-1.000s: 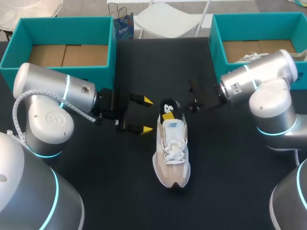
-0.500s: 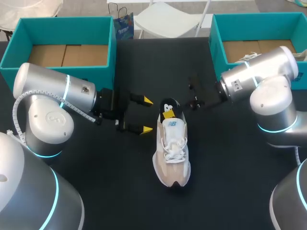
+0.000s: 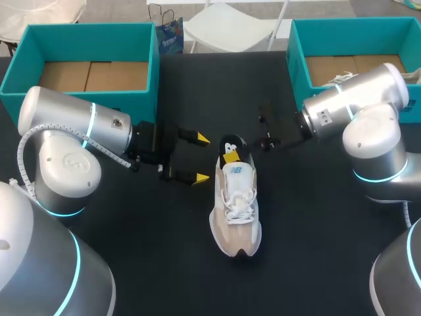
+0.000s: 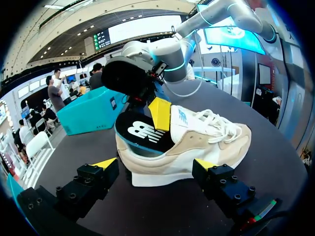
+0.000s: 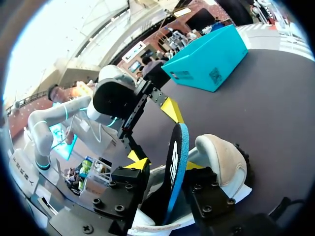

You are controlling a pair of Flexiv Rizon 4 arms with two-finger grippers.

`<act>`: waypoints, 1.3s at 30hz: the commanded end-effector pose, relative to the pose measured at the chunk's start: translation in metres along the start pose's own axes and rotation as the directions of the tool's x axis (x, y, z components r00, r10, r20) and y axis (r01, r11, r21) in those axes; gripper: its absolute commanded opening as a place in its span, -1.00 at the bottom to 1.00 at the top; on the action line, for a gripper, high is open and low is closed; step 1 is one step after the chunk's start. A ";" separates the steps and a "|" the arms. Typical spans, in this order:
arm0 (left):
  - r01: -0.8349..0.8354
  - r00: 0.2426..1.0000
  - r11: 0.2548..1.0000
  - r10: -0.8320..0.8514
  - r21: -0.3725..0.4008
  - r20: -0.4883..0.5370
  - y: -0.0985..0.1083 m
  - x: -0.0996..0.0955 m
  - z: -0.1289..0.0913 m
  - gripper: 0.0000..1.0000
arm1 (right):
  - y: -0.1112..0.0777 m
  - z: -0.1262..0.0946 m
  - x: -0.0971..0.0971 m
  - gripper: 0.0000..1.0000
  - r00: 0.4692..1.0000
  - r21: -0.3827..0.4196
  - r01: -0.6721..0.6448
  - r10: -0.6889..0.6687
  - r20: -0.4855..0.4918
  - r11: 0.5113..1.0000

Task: Take the shoe out of the shoebox, open the shoe tongue, remove and reinsert the insole, then place the shoe into the shoebox

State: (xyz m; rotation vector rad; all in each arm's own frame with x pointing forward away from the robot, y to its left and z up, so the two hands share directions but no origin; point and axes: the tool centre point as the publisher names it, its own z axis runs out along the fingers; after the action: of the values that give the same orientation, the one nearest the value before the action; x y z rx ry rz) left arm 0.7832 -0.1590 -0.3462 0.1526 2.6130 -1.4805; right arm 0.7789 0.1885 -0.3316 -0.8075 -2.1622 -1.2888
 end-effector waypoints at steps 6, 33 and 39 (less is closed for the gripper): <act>-0.001 1.000 1.000 0.001 -0.003 -0.001 -0.001 0.000 0.001 1.00 | 0.001 0.001 0.000 -0.22 1.000 0.004 -0.001 0.001 0.003 1.000; -0.001 1.000 1.000 0.001 -0.003 -0.001 -0.001 0.000 0.001 1.00 | -0.025 0.009 -0.013 -1.00 0.995 0.034 -0.096 0.096 0.015 0.995; -0.001 1.000 1.000 0.001 -0.003 -0.001 -0.001 0.000 0.001 1.00 | -0.024 0.009 -0.013 -1.00 0.995 0.041 -0.095 0.095 0.016 0.995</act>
State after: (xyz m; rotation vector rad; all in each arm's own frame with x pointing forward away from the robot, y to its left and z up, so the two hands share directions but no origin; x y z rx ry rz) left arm 0.7832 -0.1590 -0.3462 0.1526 2.6130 -1.4806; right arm 0.7706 0.1830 -0.3582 -0.8907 -2.1249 -1.1950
